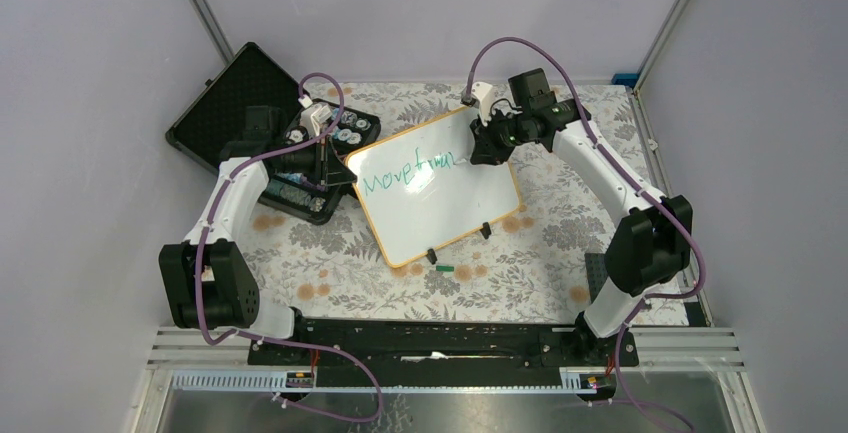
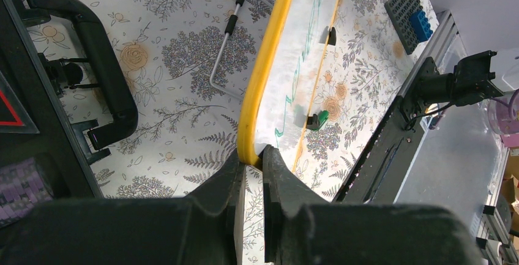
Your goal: Write a sentence on the whiteboard
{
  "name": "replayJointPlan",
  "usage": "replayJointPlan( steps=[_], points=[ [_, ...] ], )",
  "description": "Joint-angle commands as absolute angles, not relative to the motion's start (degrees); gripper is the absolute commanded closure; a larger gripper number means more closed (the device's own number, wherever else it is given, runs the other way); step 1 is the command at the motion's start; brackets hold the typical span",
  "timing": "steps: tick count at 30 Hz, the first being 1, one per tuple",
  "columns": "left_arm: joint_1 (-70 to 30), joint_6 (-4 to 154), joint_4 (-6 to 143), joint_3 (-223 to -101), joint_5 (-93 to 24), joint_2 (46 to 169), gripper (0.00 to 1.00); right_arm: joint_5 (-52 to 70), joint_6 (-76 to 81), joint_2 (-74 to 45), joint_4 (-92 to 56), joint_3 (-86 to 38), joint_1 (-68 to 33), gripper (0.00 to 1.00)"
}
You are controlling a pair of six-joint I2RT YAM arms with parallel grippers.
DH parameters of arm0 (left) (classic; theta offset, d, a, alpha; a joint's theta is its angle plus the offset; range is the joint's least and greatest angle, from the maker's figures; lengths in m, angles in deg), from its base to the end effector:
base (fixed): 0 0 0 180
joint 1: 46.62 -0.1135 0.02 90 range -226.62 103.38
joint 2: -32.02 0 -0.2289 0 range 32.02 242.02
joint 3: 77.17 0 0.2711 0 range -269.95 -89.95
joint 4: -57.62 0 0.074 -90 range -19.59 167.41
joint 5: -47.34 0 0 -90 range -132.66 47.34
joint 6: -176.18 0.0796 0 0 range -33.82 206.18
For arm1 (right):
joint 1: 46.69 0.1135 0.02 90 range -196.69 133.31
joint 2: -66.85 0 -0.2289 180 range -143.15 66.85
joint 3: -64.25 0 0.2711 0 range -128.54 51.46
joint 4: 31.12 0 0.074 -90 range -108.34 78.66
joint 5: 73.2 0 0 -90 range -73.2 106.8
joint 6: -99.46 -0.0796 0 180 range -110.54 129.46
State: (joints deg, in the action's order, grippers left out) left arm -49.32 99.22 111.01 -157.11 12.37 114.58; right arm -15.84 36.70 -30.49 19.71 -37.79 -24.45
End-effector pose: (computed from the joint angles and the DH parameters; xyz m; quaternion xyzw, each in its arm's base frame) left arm 0.3308 -0.0497 0.2289 0.2109 0.8325 -0.4022 0.3173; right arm 0.3699 0.1976 0.2611 -0.4679 0.7646 0.2448 0.3695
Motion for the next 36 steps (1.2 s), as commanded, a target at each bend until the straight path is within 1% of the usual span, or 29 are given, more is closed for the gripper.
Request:
replayJointPlan(
  steps=[1, 14, 36],
  points=[
    [-47.4, 104.1, 109.4, -157.2, 7.3, 115.2, 1.00, -15.2, 37.8, -29.3, 18.4, -38.4, -24.1, 1.00],
    [-47.4, 104.4, 109.4, -156.8, 7.1, 114.9, 1.00, -14.4, 35.7, -31.6, 18.4, -43.2, -24.3, 1.00],
    [-47.3, 104.3, 109.4, -157.0, 7.3, 115.3, 1.00, -13.6, 35.4, -31.3, 18.4, -43.5, -26.0, 1.00]
  ],
)
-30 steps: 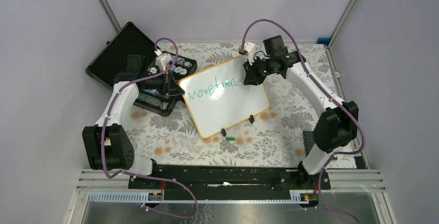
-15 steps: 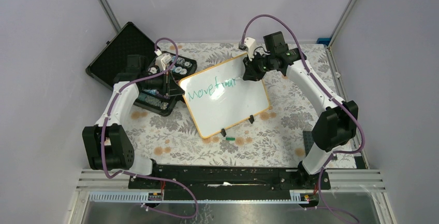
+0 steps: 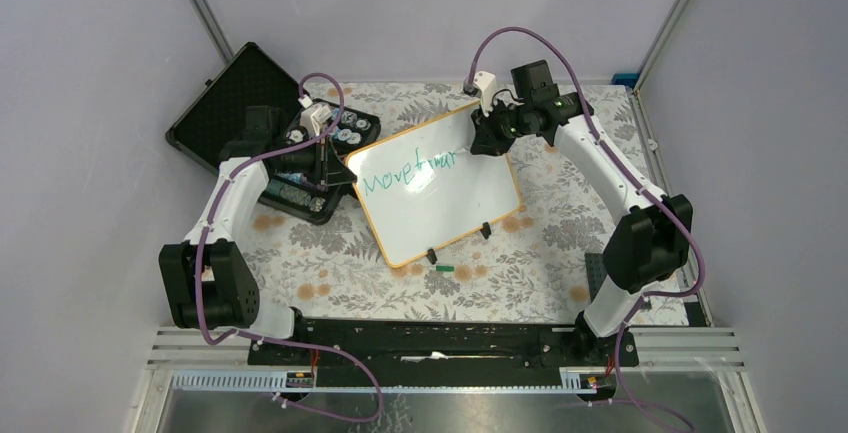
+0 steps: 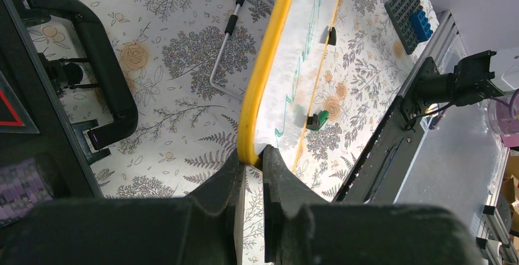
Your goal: Write a sentence on the whiteboard
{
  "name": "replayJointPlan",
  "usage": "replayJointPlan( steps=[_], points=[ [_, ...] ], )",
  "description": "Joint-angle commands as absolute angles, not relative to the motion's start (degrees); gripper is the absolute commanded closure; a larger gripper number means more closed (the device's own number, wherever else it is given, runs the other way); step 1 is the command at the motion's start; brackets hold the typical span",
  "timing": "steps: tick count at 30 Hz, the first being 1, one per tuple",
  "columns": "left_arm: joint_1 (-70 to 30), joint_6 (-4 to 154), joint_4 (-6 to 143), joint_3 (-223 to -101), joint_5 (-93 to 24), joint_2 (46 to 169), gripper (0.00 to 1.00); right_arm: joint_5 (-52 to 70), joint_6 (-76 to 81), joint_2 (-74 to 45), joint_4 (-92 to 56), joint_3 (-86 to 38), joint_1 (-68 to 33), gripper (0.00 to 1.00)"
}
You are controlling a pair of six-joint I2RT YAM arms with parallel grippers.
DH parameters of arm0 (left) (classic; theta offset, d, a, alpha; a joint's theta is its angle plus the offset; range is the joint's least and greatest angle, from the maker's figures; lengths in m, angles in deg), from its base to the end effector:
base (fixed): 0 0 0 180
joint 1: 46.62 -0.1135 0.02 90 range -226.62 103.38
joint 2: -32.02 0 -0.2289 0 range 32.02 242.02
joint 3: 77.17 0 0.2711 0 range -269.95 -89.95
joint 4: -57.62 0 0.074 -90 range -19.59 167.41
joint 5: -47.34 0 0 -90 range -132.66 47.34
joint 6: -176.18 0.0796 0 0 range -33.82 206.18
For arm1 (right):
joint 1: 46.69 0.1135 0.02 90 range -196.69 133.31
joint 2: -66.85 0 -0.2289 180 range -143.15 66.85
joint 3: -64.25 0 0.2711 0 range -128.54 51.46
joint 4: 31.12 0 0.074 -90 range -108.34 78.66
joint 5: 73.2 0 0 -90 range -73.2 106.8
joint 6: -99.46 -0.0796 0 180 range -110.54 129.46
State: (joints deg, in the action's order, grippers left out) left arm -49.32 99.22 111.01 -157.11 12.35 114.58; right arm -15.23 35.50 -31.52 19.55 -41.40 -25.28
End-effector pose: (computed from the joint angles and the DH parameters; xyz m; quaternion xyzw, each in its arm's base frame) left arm 0.3308 -0.0497 0.2289 0.2109 0.8326 -0.4020 0.3173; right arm 0.3803 0.1945 0.2771 -0.4551 0.7642 0.2378 0.3902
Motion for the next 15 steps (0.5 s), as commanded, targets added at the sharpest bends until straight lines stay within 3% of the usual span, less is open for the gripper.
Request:
replayJointPlan(
  steps=[1, 15],
  points=[
    [-47.3, 104.3, 109.4, -157.0, 7.2, 115.2, 1.00, -13.8, 35.4, -31.3, 18.4, -43.5, -26.1, 1.00],
    [-47.3, 104.3, 109.5, -157.0, 7.4, 115.3, 1.00, -18.3, 36.9, -27.6, 19.4, -39.9, -27.8, 1.00]
  ],
)
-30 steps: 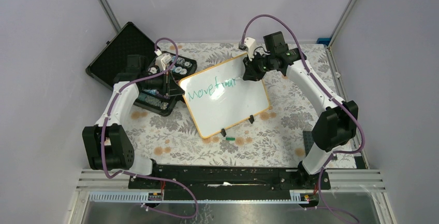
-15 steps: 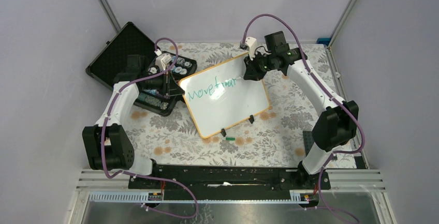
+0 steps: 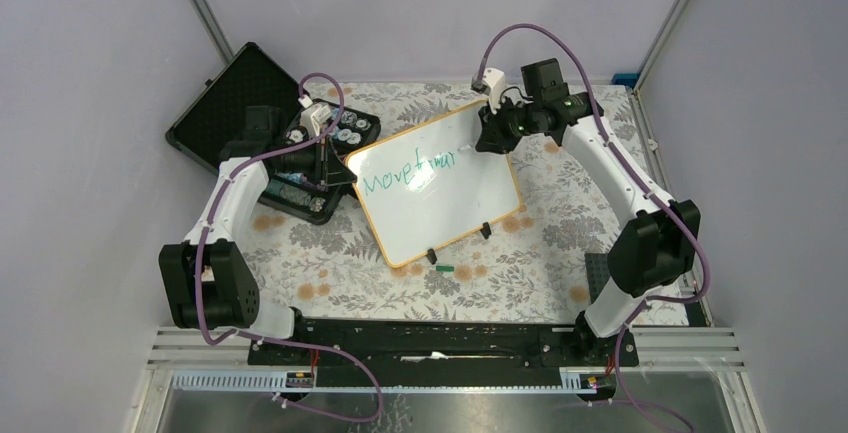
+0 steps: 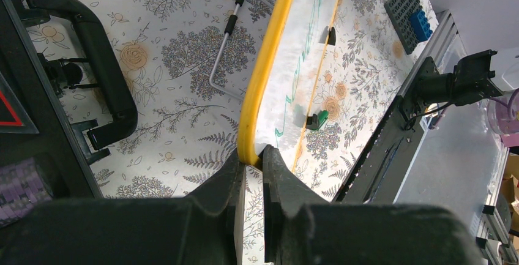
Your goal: Write a sentence on the whiteboard
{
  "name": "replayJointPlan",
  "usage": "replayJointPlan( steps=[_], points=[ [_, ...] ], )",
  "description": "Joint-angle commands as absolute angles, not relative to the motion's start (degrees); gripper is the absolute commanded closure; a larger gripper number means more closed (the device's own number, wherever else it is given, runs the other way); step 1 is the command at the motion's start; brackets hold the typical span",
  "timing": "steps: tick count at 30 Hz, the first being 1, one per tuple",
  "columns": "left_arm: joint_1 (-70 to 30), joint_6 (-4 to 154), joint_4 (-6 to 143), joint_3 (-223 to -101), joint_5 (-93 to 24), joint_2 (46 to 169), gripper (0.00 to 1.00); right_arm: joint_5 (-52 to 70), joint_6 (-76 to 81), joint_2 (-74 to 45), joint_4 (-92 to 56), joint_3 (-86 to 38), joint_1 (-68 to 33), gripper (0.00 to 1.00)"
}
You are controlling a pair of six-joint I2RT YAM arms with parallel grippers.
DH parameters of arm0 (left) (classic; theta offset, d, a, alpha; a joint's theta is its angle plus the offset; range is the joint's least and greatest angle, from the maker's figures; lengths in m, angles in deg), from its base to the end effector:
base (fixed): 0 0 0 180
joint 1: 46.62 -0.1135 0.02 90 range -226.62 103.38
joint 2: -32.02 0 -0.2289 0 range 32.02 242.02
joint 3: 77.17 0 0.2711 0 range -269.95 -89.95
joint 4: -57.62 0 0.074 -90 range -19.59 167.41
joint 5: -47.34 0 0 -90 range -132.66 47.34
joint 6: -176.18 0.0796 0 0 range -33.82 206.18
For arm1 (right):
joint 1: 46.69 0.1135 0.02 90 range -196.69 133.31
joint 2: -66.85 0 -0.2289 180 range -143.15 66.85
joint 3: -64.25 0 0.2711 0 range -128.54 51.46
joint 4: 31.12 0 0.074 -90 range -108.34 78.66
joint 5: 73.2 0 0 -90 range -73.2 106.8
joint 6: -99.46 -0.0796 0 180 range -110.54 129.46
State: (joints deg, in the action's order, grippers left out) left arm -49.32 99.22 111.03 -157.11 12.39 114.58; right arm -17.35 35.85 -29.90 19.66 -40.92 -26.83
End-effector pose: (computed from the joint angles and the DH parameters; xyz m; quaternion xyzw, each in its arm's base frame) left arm 0.3307 -0.0497 0.2289 0.2109 0.8325 -0.4023 0.3171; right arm 0.3784 0.1842 0.2863 -0.4525 0.7577 0.2462 0.4007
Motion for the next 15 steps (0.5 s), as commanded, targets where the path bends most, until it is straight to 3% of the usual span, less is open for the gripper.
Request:
replayJointPlan(
  steps=[1, 15],
  points=[
    [-47.3, 104.4, 109.4, -157.0, 7.4, 115.4, 1.00, -18.0, 37.0, -27.8, 19.4, -39.7, -27.8, 1.00],
    [-47.3, 104.3, 109.4, -157.1, 7.6, 115.6, 1.00, -17.0, 36.5, -30.6, 19.3, -41.9, -27.8, 1.00]
  ],
)
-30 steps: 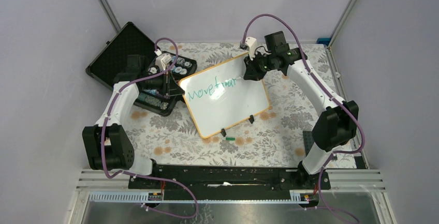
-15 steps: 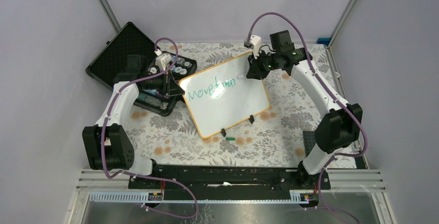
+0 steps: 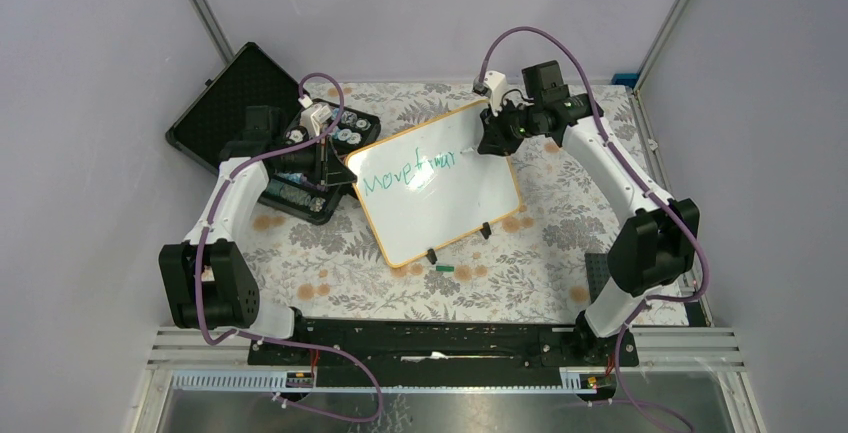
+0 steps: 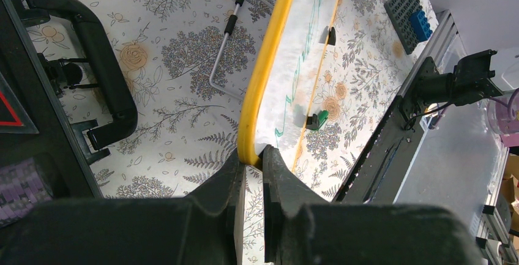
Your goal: Write a sentence on the whiteboard
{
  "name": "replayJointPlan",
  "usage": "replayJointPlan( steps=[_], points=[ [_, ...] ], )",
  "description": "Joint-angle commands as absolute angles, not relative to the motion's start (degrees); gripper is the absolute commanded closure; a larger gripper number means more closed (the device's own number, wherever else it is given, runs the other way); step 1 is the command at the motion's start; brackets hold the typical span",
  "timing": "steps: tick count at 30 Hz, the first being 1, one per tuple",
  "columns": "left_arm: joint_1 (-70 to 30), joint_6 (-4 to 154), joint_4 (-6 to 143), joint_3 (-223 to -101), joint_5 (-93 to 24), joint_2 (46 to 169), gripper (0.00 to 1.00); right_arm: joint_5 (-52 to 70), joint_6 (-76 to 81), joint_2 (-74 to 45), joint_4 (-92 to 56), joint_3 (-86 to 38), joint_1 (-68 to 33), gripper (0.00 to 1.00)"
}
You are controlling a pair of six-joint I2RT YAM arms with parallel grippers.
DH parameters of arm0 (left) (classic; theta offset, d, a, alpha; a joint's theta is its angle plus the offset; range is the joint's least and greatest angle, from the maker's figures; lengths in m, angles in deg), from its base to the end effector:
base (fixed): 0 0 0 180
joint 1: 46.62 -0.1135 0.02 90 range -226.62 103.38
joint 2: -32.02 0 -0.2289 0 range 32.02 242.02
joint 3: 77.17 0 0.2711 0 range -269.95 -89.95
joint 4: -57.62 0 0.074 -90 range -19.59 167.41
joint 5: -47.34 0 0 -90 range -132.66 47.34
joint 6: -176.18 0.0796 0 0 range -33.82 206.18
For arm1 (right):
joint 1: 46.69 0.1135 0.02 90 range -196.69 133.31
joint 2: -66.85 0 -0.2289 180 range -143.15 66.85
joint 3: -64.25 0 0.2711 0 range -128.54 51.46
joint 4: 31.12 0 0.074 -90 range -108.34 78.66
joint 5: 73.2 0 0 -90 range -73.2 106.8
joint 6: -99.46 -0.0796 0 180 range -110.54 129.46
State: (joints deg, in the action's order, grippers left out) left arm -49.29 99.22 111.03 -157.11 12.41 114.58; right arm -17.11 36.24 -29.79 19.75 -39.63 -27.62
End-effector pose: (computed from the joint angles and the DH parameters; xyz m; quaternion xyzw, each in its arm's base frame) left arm 0.3307 -0.0499 0.2289 0.2111 0.8324 -0.4026 0.3170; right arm 0.3794 0.1781 0.2784 -0.4482 0.7651 0.2421 0.3938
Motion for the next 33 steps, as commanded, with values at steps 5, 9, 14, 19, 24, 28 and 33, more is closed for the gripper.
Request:
replayJointPlan(
  steps=[5, 9, 14, 19, 24, 28, 33],
  points=[
    [-47.4, 104.5, 109.4, -157.0, 7.3, 115.4, 1.00, -17.0, 35.8, -31.7, 19.3, -43.3, -27.6, 1.00],
    [-47.3, 104.5, 109.4, -156.9, 7.3, 115.3, 1.00, -16.9, 35.6, -32.3, 19.2, -44.1, -27.3, 1.00],
    [-47.3, 104.7, 109.4, -157.0, 7.3, 115.4, 1.00, -16.9, 35.4, -32.7, 19.3, -44.8, -26.4, 1.00],
    [-47.4, 104.8, 109.4, -156.9, 7.1, 115.3, 1.00, -16.7, 35.5, -33.0, 19.3, -44.2, -25.8, 1.00],
    [-47.3, 104.8, 109.4, -156.9, 7.2, 115.6, 1.00, -16.2, 35.9, -32.6, 19.2, -42.7, -25.5, 1.00],
    [-47.4, 104.8, 109.4, -157.1, 7.5, 115.8, 1.00, -15.9, 36.0, -32.1, 19.2, -41.1, -25.5, 1.00],
    [-47.4, 104.7, 109.5, -157.1, 7.5, 115.8, 1.00, -15.0, 36.7, -31.2, 19.1, -39.3, -25.5, 1.00]
  ],
)
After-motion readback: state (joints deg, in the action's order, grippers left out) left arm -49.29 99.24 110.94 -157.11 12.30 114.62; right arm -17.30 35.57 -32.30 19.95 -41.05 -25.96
